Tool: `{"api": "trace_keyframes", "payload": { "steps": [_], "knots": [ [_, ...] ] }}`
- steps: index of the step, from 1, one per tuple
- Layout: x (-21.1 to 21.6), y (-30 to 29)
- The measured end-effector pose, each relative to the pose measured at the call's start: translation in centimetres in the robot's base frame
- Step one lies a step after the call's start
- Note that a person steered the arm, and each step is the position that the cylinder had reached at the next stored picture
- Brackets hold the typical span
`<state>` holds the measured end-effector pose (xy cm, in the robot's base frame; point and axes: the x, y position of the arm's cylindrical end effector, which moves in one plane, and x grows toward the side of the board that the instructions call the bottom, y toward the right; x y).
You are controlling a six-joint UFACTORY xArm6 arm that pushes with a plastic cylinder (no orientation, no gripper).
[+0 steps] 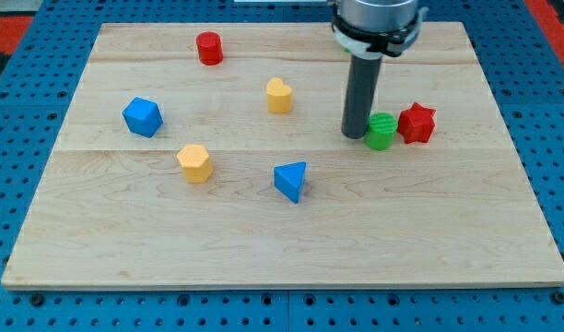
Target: Move the green star towards the center of the board
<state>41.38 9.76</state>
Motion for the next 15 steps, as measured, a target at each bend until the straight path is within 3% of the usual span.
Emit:
{"api": "trace_keyframes", "payload": {
  "steps": [6, 8, 10, 12, 13, 15],
  "knots": [
    [1.0, 1.2],
    [-4.0, 1.4],
    [-9.3, 8.1],
    [-18.9, 8.9],
    [-21.2, 5.9],
    [-19.5, -2.6]
  ]
}}
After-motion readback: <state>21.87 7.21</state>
